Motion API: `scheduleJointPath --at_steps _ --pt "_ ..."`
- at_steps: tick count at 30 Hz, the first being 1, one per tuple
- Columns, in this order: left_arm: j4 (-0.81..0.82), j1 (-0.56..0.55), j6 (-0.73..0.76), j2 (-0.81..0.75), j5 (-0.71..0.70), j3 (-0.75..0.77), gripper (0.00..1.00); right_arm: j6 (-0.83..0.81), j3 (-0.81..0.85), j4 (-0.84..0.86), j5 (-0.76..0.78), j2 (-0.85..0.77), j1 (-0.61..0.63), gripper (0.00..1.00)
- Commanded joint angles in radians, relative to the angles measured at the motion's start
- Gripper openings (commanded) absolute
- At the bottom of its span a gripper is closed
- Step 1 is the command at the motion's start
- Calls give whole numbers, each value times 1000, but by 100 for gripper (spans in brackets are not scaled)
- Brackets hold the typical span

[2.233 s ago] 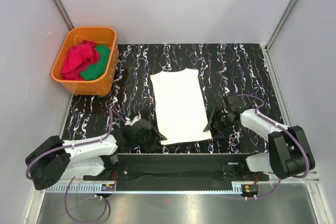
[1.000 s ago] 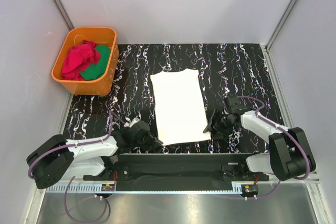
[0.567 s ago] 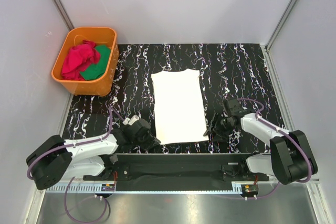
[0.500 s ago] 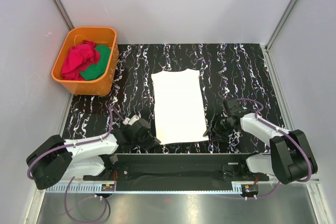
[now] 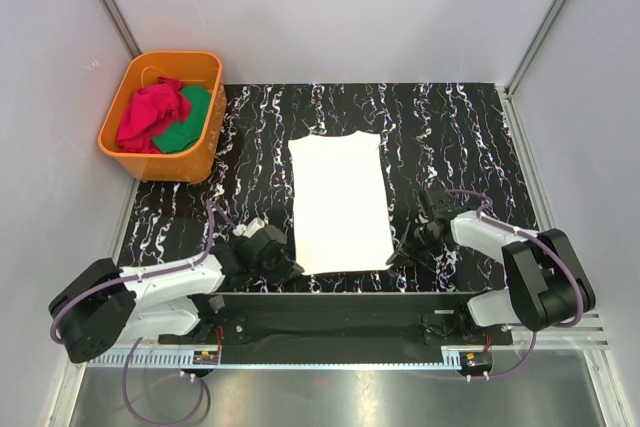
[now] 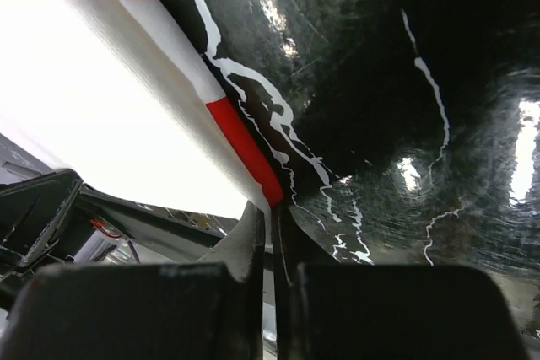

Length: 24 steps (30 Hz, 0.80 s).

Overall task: Fold and stack the t-shirts
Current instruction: Fold the tshirt

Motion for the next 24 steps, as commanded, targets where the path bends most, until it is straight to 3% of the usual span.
scheduleJointPath --at_steps 1,7,11,16,24 --pt "-193 13 73 -1 -106 -27 0 -23 -26 32 73 4 13 0" --pt "-205 4 230 -54 -76 13 0 -64 -10 -59 39 -151 31 0" --pt "-257 -78 323 -70 -84 74 0 -86 -17 -88 -19 -248 45 0" --pt "-369 -252 276 -111 -148 142 0 -90 -22 -110 -55 -317 100 0" --pt "-541 -530 98 -246 -280 183 0 -38 -16 -287 -19 -482 248 0"
